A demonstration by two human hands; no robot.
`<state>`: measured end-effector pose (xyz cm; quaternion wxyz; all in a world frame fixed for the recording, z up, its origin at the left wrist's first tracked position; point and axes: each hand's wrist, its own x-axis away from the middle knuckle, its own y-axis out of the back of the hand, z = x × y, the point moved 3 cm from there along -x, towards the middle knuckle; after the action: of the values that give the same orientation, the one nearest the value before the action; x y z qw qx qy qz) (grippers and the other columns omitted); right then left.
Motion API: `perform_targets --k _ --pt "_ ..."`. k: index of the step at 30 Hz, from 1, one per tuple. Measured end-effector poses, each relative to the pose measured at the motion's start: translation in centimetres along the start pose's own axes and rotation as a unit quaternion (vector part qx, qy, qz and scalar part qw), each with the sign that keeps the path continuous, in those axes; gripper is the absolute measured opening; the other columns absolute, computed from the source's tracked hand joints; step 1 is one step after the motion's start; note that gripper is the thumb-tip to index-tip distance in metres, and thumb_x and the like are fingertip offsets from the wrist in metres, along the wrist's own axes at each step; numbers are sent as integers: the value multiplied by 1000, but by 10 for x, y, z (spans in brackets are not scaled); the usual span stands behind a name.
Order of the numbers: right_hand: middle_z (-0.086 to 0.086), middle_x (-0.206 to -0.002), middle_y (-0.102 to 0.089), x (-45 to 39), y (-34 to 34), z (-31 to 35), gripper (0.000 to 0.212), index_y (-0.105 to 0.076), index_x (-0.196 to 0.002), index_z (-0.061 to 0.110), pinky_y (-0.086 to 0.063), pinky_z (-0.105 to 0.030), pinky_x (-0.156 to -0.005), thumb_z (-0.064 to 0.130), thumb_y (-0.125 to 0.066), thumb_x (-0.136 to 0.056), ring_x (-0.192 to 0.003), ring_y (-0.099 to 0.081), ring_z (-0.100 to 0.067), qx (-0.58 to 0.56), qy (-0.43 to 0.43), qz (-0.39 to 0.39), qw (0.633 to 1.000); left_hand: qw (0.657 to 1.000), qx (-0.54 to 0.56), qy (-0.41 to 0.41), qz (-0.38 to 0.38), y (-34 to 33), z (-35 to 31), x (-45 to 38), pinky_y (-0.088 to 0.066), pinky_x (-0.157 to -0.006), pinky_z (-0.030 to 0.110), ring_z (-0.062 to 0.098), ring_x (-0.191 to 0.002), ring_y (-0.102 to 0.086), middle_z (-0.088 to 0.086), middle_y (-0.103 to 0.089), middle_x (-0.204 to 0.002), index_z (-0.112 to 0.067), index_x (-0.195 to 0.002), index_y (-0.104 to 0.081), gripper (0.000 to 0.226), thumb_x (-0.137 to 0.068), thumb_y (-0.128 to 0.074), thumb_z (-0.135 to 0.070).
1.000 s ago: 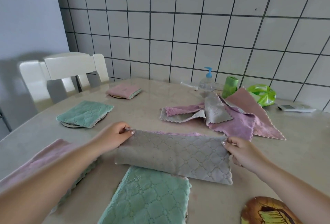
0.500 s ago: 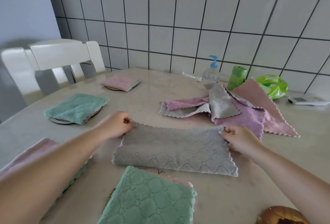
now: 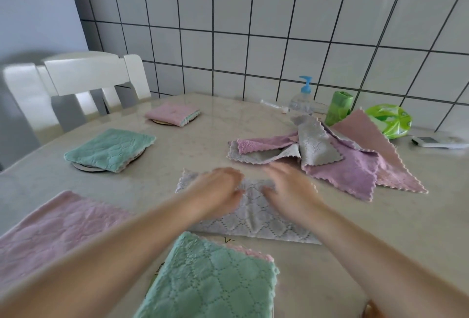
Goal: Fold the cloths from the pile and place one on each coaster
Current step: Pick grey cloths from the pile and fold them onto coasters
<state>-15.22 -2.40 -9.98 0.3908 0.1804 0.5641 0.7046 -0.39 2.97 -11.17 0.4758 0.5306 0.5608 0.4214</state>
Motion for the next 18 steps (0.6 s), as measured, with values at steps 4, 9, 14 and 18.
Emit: perform_targets --k 4,9,14,18 --pt "-1 -157 -13 -5 -38 27 54 -21 -147 20 -3 -51 -117 23 -31 -94 -145 -7 -17 35 -35 103 993 996 11 -7 90 -24 -14 5 -16 -117 42 20 -144 -16 2 -21 -155 -17 -147 -22 57 -93 -36 -23" --pt "1 -159 0 18 -42 0 63 -7 -149 29 3 -50 -117 58 -13 -93 -146 4 -15 97 -42 117 987 993 -56 3 103 -29 1 18 2 -119 35 13 -145 6 -2 3 -159 -21 -149 0 62 -97 -18 -49" --pt "2 -159 7 36 -29 -28 74 0 -149 35 7 -49 -117 71 -8 -84 -146 9 -14 130 -64 126 981 989 -91 17 117 -20 27 35 9 -117 33 11 -144 14 -4 12 -157 -26 -148 8 93 -71 7 -78" --pt "4 -158 12 47 -21 -42 72 4 -148 36 4 -51 -117 70 -7 -85 -145 13 -13 132 -88 138 978 989 -78 5 123 -13 48 51 14 -113 28 8 -143 16 -5 13 -157 -31 -147 11 115 -47 26 -86"
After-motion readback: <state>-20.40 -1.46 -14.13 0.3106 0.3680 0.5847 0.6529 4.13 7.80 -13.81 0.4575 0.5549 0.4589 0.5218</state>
